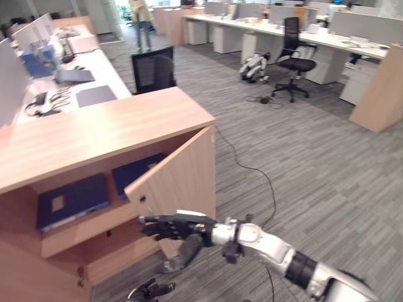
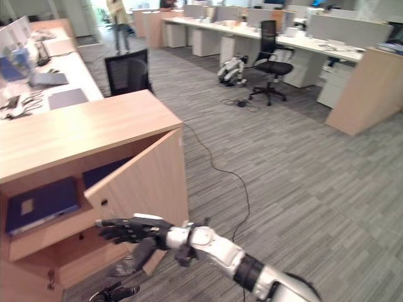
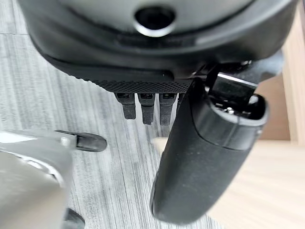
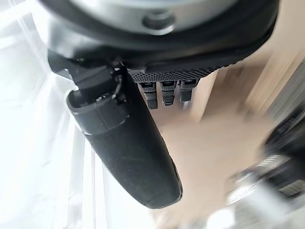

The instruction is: Put the empty folder in the office cabinet

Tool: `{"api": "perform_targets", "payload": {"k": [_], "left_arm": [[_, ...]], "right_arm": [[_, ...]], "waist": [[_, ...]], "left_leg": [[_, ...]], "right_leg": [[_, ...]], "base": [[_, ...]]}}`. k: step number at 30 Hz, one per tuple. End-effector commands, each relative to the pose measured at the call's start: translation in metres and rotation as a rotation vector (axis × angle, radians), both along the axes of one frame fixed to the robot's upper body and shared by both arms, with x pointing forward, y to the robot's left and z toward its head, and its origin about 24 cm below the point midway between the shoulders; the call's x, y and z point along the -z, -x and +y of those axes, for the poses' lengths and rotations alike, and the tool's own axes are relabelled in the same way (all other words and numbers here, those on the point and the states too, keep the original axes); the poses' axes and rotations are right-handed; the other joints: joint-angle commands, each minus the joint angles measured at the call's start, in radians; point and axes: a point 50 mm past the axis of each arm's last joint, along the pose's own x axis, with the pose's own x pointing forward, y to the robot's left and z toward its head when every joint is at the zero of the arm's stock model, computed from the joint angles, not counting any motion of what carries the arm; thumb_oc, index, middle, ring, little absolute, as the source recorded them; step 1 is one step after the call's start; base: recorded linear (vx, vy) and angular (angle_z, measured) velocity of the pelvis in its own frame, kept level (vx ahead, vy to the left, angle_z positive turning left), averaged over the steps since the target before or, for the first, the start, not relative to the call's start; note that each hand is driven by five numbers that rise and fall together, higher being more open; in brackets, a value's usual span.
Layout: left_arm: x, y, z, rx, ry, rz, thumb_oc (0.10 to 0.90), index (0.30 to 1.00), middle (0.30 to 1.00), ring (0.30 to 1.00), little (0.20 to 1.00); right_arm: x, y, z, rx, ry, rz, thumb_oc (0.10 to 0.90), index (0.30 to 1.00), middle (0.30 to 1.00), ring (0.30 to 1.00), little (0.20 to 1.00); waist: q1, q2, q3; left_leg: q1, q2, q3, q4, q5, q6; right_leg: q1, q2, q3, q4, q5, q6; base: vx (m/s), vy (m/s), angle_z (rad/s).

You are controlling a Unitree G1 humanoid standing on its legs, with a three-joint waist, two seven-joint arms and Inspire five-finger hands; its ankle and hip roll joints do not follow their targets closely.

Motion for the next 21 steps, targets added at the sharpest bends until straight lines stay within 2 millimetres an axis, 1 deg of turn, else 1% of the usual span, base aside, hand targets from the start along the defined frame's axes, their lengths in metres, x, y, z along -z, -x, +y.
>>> {"api": "perform_targets", "payload": {"k": [1,2,4,5,7,9,10,11,12,13,14,15,16,17,18,19,20,21], "left_arm": [[-0.017,-0.035,0.020,0.025,-0.077,-0.132,0.800,0.900,0.900,0.900,0.900],[-0.017,-0.035,0.020,0.025,-0.077,-0.132,0.800,0.900,0.900,0.900,0.900],[-0.017,-0.034,0.022,0.042,-0.089,-0.124,0.800,0.900,0.900,0.900,0.900],[-0.017,-0.034,0.024,0.054,-0.100,-0.117,0.800,0.900,0.900,0.900,0.900],[-0.017,-0.031,0.025,0.082,-0.110,-0.102,0.800,0.900,0.900,0.900,0.900],[-0.015,-0.023,0.027,0.084,-0.113,-0.082,0.800,0.900,0.900,0.900,0.900],[-0.012,-0.011,0.031,0.060,-0.096,-0.063,0.800,0.900,0.900,0.900,0.900],[-0.012,-0.011,0.031,0.061,-0.095,-0.063,0.800,0.900,0.900,0.900,0.900],[-0.012,-0.007,0.034,0.047,-0.095,-0.057,0.800,0.900,0.900,0.900,0.900],[-0.011,-0.002,0.036,0.033,-0.090,-0.041,0.800,0.900,0.900,0.900,0.900],[-0.011,-0.002,0.036,0.033,-0.090,-0.041,0.800,0.900,0.900,0.900,0.900],[-0.010,0.001,0.037,0.034,-0.080,-0.029,0.800,0.900,0.900,0.900,0.900],[-0.010,0.003,0.037,0.045,-0.073,-0.020,0.800,0.900,0.900,0.900,0.900],[-0.010,0.002,0.037,0.045,-0.073,-0.020,0.800,0.900,0.900,0.900,0.900],[-0.009,0.003,0.037,0.059,-0.069,-0.012,0.800,0.900,0.900,0.900,0.900],[-0.009,0.004,0.037,0.104,-0.068,0.003,0.800,0.900,0.900,0.900,0.900],[-0.009,0.004,0.037,0.105,-0.068,0.003,0.800,0.900,0.900,0.900,0.900],[-0.009,0.004,0.037,0.133,-0.073,0.011,0.800,0.900,0.900,0.900,0.900]], "right_arm": [[-0.033,-0.009,0.019,-0.007,-0.160,-0.016,0.800,0.900,0.900,0.900,0.900],[-0.033,-0.009,0.019,-0.008,-0.160,-0.016,0.800,0.900,0.900,0.900,0.900],[-0.029,-0.008,0.013,0.002,-0.158,-0.006,0.800,0.900,0.900,0.900,0.900],[-0.027,-0.009,0.008,0.024,-0.157,-0.004,0.800,0.900,0.900,0.900,0.900],[-0.021,-0.012,-0.003,0.073,-0.149,-0.004,0.800,0.900,0.900,0.900,0.900],[-0.011,-0.016,-0.021,0.159,-0.133,0.004,0.800,0.900,0.900,0.900,0.900],[0.004,-0.023,-0.053,0.292,-0.087,0.012,0.800,0.900,0.900,0.900,0.900],[0.005,-0.023,-0.053,0.292,-0.087,0.012,0.800,0.900,0.900,0.900,0.900],[0.019,-0.026,-0.076,0.379,-0.028,0.028,0.800,0.900,0.900,0.900,0.900],[0.039,-0.024,-0.107,0.497,0.046,0.058,0.800,0.900,0.900,0.900,0.900],[0.039,-0.024,-0.108,0.497,0.046,0.058,0.800,0.900,0.900,0.900,0.900],[0.066,-0.006,-0.157,0.657,0.156,0.127,0.800,0.900,0.900,0.900,0.900],[0.077,0.006,-0.174,0.713,0.190,0.171,0.800,0.900,0.900,0.900,0.900],[0.077,0.006,-0.174,0.713,0.191,0.171,0.800,0.900,0.900,0.900,0.900],[0.088,0.018,-0.192,0.778,0.240,0.214,0.800,0.900,0.900,0.900,0.900],[0.106,0.038,-0.220,0.876,0.337,0.276,0.800,0.900,0.900,0.900,0.900],[0.106,0.039,-0.220,0.877,0.336,0.277,0.800,0.900,0.900,0.900,0.900],[0.117,0.049,-0.236,0.956,0.389,0.337,0.800,0.900,0.900,0.900,0.900]], "waist": [[0.060,-0.024,0.033],[0.059,-0.025,0.032],[0.081,-0.017,0.035],[0.087,-0.011,0.037],[0.089,-0.004,0.037],[0.085,0.001,0.035],[0.068,0.010,0.039],[0.067,0.010,0.036],[0.053,0.011,0.042],[0.022,0.006,0.054],[0.022,0.006,0.052],[-0.037,0.001,0.072],[-0.055,-0.002,0.082],[-0.055,-0.002,0.079],[-0.075,-0.007,0.087],[-0.097,-0.025,0.089],[-0.101,-0.025,0.087],[-0.110,-0.032,0.082]], "left_leg": [[0.092,-0.134,-0.070,-0.078,-0.064,0.068],[0.089,-0.135,-0.070,-0.078,-0.063,0.068],[0.089,-0.150,-0.131,-0.078,-0.056,0.077],[0.087,-0.157,-0.167,-0.078,-0.051,0.080],[0.090,-0.171,-0.229,-0.078,-0.048,0.085],[0.087,-0.181,-0.296,-0.078,-0.037,0.087],[0.086,-0.184,-0.357,-0.074,-0.027,0.080],[0.082,-0.184,-0.358,-0.074,-0.025,0.080],[0.082,-0.187,-0.390,-0.072,-0.019,0.073],[0.075,-0.202,-0.437,-0.069,-0.010,0.063],[0.072,-0.202,-0.437,-0.069,-0.009,0.063],[0.068,-0.215,-0.499,-0.060,-0.007,0.047],[0.068,-0.217,-0.519,-0.052,-0.010,0.039],[0.065,-0.217,-0.519,-0.052,-0.009,0.039],[0.062,-0.218,-0.544,-0.043,-0.010,0.030],[0.060,-0.219,-0.565,-0.025,-0.024,0.016],[0.056,-0.220,-0.570,-0.024,-0.022,0.016],[0.050,-0.213,-0.582,-0.019,-0.026,0.007]], "right_leg": [[0.079,-0.141,0.031,-0.046,0.037,0.119],[0.076,-0.142,0.031,-0.047,0.039,0.119],[0.086,-0.167,-0.001,0.013,0.009,0.118],[0.093,-0.180,-0.019,0.049,-0.009,0.113],[0.100,-0.196,-0.031,0.107,-0.018,0.101],[0.102,-0.191,-0.027,0.142,-0.035,0.091],[0.086,-0.147,0.032,0.150,-0.084,0.080],[0.084,-0.147,0.030,0.147,-0.081,0.080],[0.073,-0.113,0.077,0.143,-0.107,0.077],[0.057,-0.062,0.167,0.121,-0.119,0.084],[0.055,-0.062,0.166,0.118,-0.117,0.084],[0.028,-0.008,0.273,0.118,-0.131,0.090],[0.021,0.006,0.305,0.114,-0.127,0.094],[0.019,0.006,0.304,0.112,-0.124,0.094],[0.014,0.014,0.318,0.112,-0.122,0.092],[0.044,0.007,0.296,0.083,-0.125,0.082],[0.045,0.005,0.291,0.078,-0.122,0.083],[0.064,0.005,0.259,0.065,-0.124,0.071]], "base": [[-0.02,0.083,0.82],[-0.02,0.123,1.02],[-0.02,0.107,1.31],[-0.01,0.119,1.09],[0.01,0.090,0.84],[0.02,0.040,1.51],[0.01,0.003,1.35],[0.03,-0.010,1.37],[0.02,-0.023,1.13],[0.02,-0.023,0.90],[0.05,-0.060,1.28],[0.07,-0.077,1.45],[0.07,-0.076,1.78],[0.04,-0.084,1.60],[0.09,-0.178,1.20],[0.09,-0.178,1.29],[0.11,-0.224,1.19],[0.10,-0.244,1.61]]}}
